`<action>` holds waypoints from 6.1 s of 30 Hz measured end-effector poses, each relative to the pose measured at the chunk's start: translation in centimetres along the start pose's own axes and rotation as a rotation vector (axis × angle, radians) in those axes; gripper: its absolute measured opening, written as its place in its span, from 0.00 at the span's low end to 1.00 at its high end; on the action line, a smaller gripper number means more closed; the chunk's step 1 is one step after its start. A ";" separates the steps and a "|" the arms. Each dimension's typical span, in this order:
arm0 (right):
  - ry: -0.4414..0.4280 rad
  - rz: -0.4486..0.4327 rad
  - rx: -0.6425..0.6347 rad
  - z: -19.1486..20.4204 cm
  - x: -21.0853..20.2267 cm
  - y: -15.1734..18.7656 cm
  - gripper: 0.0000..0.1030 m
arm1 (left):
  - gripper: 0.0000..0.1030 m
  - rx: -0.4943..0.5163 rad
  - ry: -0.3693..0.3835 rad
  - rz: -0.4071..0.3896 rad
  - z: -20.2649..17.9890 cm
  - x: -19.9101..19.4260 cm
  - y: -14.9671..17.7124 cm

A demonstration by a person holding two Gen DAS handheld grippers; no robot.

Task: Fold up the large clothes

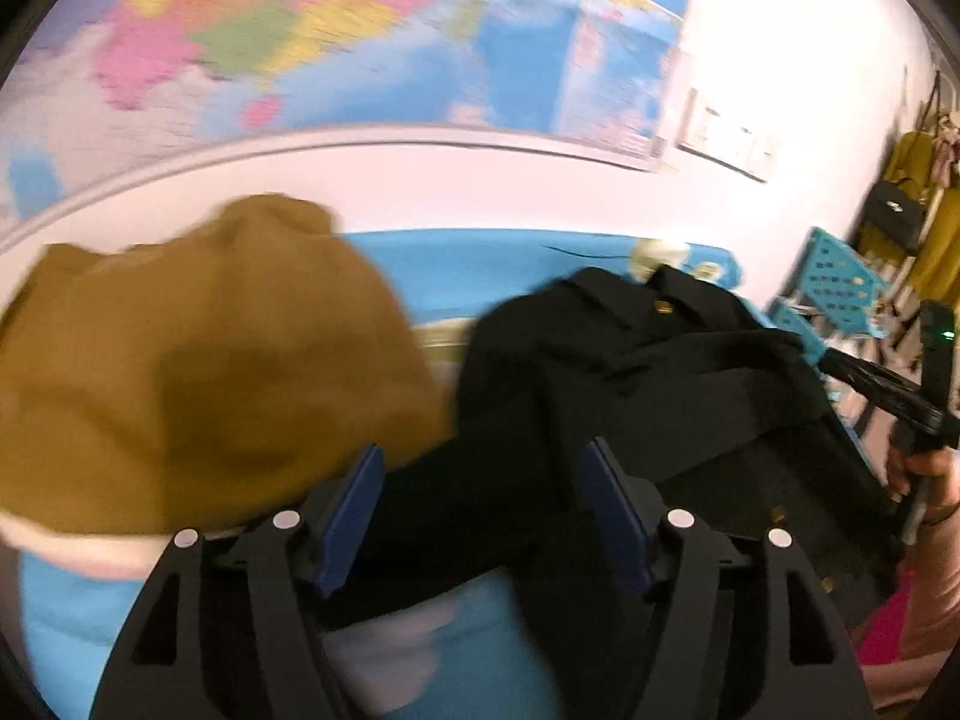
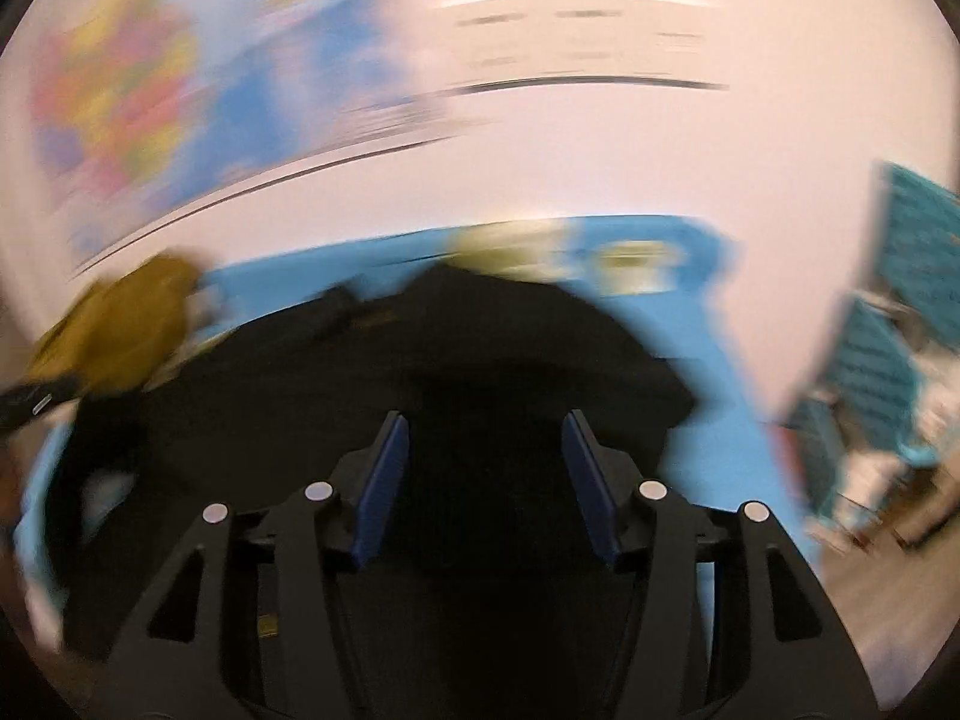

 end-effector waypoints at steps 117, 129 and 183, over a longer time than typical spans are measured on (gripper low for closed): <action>-0.076 0.117 0.423 -14.2 4.9 -0.9 0.38 | 0.50 -0.014 -0.100 0.100 -5.2 13.0 -5.4; 0.035 0.014 0.058 -7.4 -0.3 -0.1 0.45 | 0.53 0.144 0.090 0.095 -11.6 12.2 -2.5; -0.203 0.124 0.341 -10.2 -10.5 16.5 0.78 | 0.83 -0.048 0.370 0.230 -10.1 1.7 16.1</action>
Point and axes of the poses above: each gripper's, at about its wrist camera, not at the fingertips, and x roughly the way its jaws point, z to its left, y to its underside, the point moved 5 cm from there along x, roughly the way its jaws point
